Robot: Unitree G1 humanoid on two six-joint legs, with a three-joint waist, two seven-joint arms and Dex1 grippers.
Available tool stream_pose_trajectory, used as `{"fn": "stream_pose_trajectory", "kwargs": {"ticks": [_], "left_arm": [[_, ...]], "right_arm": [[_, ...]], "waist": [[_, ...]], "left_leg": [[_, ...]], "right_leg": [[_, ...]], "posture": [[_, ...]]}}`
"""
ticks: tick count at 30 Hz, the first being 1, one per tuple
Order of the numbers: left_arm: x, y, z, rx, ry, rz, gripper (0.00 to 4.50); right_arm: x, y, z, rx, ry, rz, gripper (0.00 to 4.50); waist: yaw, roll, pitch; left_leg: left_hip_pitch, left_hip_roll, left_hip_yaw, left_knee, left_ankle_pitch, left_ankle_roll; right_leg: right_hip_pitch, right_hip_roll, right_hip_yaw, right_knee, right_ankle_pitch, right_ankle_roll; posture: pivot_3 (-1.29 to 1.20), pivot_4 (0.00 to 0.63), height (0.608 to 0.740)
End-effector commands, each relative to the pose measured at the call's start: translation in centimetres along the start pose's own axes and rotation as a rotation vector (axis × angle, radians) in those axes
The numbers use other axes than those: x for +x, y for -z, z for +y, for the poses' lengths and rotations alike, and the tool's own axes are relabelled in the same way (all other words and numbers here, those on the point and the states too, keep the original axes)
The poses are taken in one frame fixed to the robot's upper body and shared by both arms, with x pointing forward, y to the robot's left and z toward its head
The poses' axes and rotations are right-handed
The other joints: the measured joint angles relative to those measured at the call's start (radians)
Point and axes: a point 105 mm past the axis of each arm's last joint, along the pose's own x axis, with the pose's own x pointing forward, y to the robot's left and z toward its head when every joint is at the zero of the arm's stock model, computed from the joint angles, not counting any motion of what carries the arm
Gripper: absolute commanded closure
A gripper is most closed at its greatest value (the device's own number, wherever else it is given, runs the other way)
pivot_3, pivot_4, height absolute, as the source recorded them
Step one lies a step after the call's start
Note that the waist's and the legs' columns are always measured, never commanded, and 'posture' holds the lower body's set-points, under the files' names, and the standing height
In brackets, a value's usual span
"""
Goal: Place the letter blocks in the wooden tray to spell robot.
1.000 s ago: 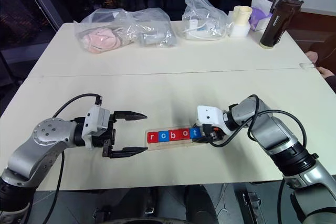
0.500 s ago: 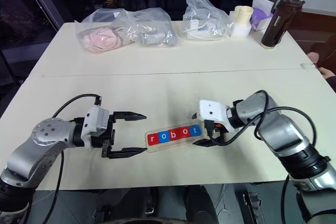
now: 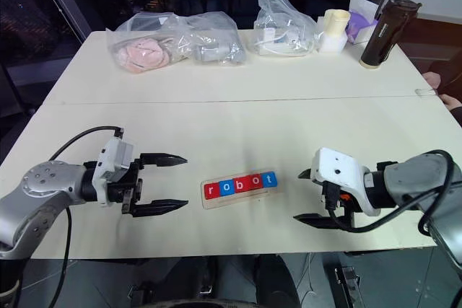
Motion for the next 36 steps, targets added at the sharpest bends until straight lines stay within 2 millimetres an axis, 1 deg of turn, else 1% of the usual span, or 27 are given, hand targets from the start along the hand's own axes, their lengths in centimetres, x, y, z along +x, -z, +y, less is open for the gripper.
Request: {"fn": "stream_pose_trajectory", "kwargs": {"ticks": [1, 5, 7, 9, 11, 13, 16, 21, 28, 36], "left_arm": [[-0.3, -0.8, 0.0, 0.029, 0.001, -0.008, 0.0], [-0.1, -0.7, 0.1, 0.04, 0.003, -0.002, 0.0], [0.1, -0.9, 0.1, 0.044, 0.002, -0.011, 0.0], [0.2, -1.1, 0.2, 0.046, -0.001, -0.016, 0.0], [0.2, -1.1, 0.2, 0.047, -0.005, -0.016, 0.0], [0.2, -1.2, 0.0, 0.047, -0.006, -0.016, 0.0], [0.3, -1.2, -0.2, 0.046, -0.005, -0.012, 0.0], [0.3, -1.2, -0.4, 0.049, -0.003, -0.008, 0.0], [0.3, -1.2, -0.5, 0.052, -0.003, -0.006, 0.0], [0.5, -1.3, -0.6, 0.056, 0.002, -0.011, 0.0]], "right_arm": [[0.4, -1.0, -0.7, 0.009, 0.08, -0.065, 0.03], [1.8, -1.0, -0.4, 0.03, 0.065, -0.086, 0.03], [3.1, -0.6, -0.3, 0.061, 0.056, -0.094, 0.03], [4.6, 0.2, -0.8, 0.098, 0.092, -0.088, 0.03], [5.9, 0.9, -2.4, 0.096, 0.2, -0.084, 0.03], [6.6, 1.6, -3.5, 0.087, 0.274, -0.066, 0.03], [7.3, 2.2, -4.1, 0.059, 0.292, -0.042, 0.03], [7.6, 2.7, -4.6, 0.049, 0.293, -0.038, 0.03], [6.7, 2.7, -5.0, 0.06, 0.296, -0.046, 0.03], [6.6, 3.2, -5.4, 0.055, 0.309, -0.032, 0.03]], "waist": [[0.0, 0.0, 0.0], [0.002, 0.0, 0.0], [0.002, -0.001, 0.0], [0.002, -0.001, 0.0], [0.001, -0.001, 0.0], [-0.001, -0.001, 0.0], [0.0, -0.001, 0.0], [0.0, -0.001, -0.001], [0.002, -0.001, -0.001], [0.001, -0.001, -0.001]], "left_leg": [[0.0, 0.0, 0.0, 0.0, 0.0, 0.0], [-0.001, 0.0, 0.0, 0.0, 0.0, 0.0], [-0.001, 0.0, 0.0, 0.0, 0.0, 0.0], [-0.002, 0.0, 0.0, 0.0, 0.0, 0.0], [-0.002, 0.0, 0.0, 0.0, 0.0, 0.0], [-0.002, 0.0, 0.001, 0.001, 0.0, 0.0], [-0.002, 0.0, 0.001, 0.001, 0.0, 0.0], [-0.001, 0.0, 0.0, 0.0, 0.0, 0.0], [0.0, 0.0, 0.0, 0.001, 0.0, 0.0], [0.0, 0.0, 0.0, 0.001, 0.0, 0.0]], "right_leg": [[0.0, 0.0, 0.0, 0.0, 0.0, 0.0], [0.0, 0.0, 0.0, 0.0, 0.0, 0.0], [-0.001, 0.0, 0.0, 0.0, 0.0, 0.0], [-0.001, 0.0, 0.0, -0.001, 0.0, 0.0], [-0.001, 0.0, 0.0, -0.001, 0.0, 0.0], [-0.001, 0.0, 0.0, 0.0, 0.0, 0.0], [-0.001, 0.0, 0.0, 0.0, 0.0, 0.0], [-0.001, 0.0, 0.0, 0.0, 0.0, 0.0], [0.001, 0.0, 0.0, 0.0, 0.0, 0.0], [0.001, 0.0, 0.0, 0.0, 0.0, 0.0]], "posture": [[0.0, 0.15, 0.74], [0.0, 0.15, 0.74], [0.0, 0.15, 0.74], [0.0, 0.15, 0.74], [0.0, 0.15, 0.74], [0.0, 0.15, 0.74], [0.0, 0.15, 0.74], [0.0, 0.15, 0.74], [0.0, 0.15, 0.74], [0.0, 0.15, 0.74]]}}
